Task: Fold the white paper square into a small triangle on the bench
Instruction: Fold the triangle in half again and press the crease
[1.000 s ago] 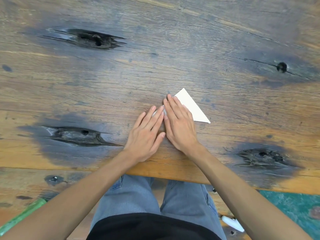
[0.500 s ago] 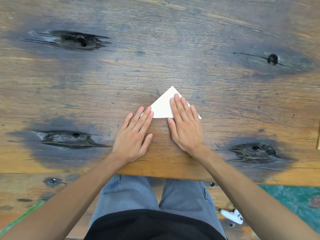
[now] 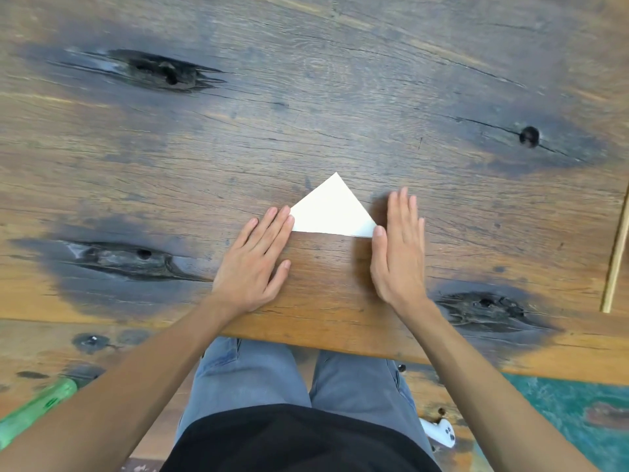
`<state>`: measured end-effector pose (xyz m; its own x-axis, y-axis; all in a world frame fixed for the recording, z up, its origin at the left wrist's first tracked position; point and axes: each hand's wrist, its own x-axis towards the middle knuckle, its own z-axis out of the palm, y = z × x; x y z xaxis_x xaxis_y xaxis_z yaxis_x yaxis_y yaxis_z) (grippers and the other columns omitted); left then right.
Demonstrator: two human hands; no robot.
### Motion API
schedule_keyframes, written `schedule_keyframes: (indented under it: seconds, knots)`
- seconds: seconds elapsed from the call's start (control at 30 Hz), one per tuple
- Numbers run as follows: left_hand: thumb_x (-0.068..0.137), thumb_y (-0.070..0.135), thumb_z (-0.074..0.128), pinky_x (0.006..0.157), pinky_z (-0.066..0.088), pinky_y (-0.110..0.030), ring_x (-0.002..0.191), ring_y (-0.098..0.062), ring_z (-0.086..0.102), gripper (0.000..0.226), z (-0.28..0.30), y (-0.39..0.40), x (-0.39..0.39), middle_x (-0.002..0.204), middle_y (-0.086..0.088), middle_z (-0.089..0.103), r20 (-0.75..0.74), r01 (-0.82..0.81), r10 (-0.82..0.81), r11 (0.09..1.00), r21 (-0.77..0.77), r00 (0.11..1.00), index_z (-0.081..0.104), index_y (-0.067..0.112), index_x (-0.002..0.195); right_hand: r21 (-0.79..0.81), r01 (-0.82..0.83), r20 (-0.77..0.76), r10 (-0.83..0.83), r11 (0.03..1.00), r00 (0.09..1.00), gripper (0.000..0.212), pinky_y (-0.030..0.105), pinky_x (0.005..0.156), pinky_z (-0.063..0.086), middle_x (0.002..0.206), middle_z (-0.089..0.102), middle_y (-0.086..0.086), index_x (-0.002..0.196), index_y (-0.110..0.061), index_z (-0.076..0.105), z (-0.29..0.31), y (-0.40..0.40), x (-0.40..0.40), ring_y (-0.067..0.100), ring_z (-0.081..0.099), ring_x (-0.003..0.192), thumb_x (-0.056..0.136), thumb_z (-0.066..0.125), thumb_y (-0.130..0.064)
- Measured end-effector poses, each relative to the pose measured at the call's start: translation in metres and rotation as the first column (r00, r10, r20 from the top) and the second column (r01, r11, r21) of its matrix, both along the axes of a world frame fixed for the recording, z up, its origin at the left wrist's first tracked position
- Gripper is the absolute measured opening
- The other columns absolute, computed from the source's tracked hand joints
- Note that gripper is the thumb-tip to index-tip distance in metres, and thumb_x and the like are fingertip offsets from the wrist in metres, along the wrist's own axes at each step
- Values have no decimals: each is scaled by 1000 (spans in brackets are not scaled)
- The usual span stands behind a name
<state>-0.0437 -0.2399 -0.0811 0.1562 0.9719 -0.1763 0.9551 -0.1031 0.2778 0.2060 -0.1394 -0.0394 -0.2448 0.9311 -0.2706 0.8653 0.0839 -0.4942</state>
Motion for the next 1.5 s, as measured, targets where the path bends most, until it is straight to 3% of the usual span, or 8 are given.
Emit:
schedule_keyframes:
  seconds: [0.1,0.2,0.3,0.5,1.03,1.5]
  knots:
    - [102,40,35,131,10,-44,161,-21,8,71,-1,0,0,174,-6,11,-21,-34,34,999,17,999,14,9,163,61,-250,-24,252,966,967,60,35,131,-4,175,6,0,166,-14,16,3,7,-55,15,-3,162,110,24,-35]
    - [101,40,37,131,10,-47,161,-23,12,72,-3,-1,0,172,-9,17,-31,-70,71,997,29,997,21,6,162,59,-504,50,502,862,864,62,40,132,4,175,12,3,166,-14,20,-9,2,-92,17,4,162,109,25,-39]
    - [100,40,38,131,9,-47,160,-24,14,72,-5,-1,0,171,-9,16,-37,-68,70,996,50,997,20,6,161,46,-591,122,582,806,804,62,43,131,11,175,14,2,166,-15,20,-23,0,-94,17,7,162,110,29,-39]
    - [99,41,38,131,8,-45,161,-23,10,75,-5,0,0,173,-10,13,-71,-69,71,997,19,995,17,7,163,135,-592,202,563,794,801,61,45,130,19,173,21,1,165,-16,25,-34,2,-85,18,15,161,109,27,-42]
    - [100,42,39,129,19,-48,161,-23,13,75,-3,0,0,172,-10,15,-71,-73,74,997,17,995,19,6,162,151,-401,221,364,903,905,61,40,130,16,174,19,1,166,-15,21,-38,13,-48,16,13,161,109,28,-36]
    - [100,42,36,130,15,-46,161,-23,11,75,-3,0,-1,173,-10,14,-80,-67,68,998,18,994,17,7,163,133,-268,242,231,954,942,60,45,129,14,174,19,-1,166,-19,21,-36,4,-13,20,13,162,109,29,-37]
